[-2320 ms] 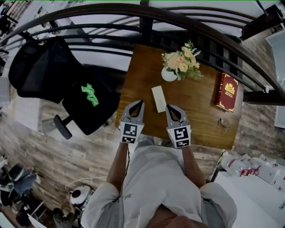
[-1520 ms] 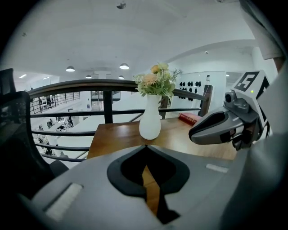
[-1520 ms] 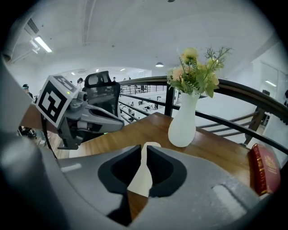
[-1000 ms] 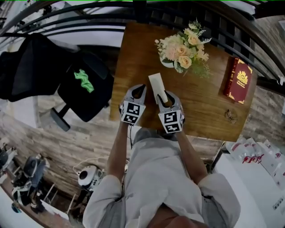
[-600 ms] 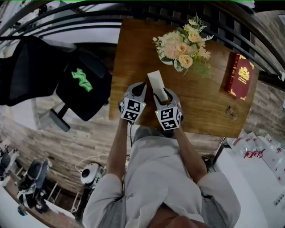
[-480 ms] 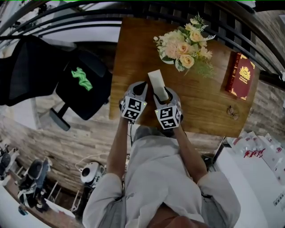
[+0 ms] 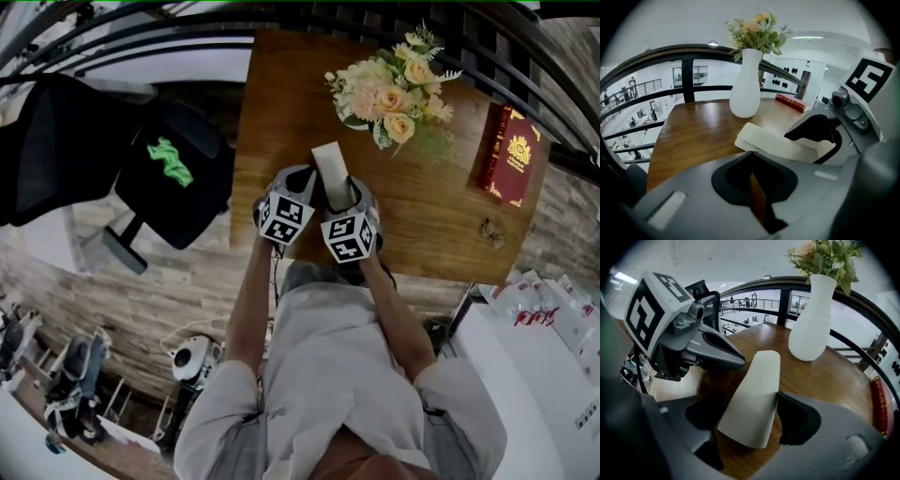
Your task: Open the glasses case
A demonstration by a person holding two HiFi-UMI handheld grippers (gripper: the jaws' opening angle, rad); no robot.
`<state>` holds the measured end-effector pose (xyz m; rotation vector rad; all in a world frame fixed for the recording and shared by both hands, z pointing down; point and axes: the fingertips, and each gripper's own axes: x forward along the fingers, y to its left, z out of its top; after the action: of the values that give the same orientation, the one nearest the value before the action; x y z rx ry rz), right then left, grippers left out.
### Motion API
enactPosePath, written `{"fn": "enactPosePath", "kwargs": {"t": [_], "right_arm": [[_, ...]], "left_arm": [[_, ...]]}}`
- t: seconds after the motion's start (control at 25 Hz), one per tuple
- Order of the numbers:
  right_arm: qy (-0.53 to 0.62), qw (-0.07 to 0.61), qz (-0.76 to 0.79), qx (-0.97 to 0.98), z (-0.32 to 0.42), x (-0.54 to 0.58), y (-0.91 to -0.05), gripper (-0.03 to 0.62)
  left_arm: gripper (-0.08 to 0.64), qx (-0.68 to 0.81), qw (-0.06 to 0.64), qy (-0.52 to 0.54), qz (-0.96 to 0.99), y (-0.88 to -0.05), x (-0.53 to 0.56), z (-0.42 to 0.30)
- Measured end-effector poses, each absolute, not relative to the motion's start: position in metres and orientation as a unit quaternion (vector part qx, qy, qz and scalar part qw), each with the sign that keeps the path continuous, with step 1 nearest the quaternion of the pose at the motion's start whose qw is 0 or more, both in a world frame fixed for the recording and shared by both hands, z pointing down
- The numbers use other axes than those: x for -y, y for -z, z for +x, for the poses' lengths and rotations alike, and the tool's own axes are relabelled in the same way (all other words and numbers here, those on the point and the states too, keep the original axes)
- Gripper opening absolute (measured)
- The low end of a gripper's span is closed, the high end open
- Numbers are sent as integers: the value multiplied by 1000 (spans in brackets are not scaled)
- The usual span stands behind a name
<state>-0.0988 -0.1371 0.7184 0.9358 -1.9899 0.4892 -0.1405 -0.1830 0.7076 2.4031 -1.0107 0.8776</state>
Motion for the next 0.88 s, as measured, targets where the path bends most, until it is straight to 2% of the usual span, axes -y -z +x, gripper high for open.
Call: {"fn": "enactPosePath", "kwargs": {"t": [0.88], "right_arm": [[-219,432,373,792,-96,138,-723,351]], "left_arm": [[20,335,196,-329,861,-714,183,-129]]}}
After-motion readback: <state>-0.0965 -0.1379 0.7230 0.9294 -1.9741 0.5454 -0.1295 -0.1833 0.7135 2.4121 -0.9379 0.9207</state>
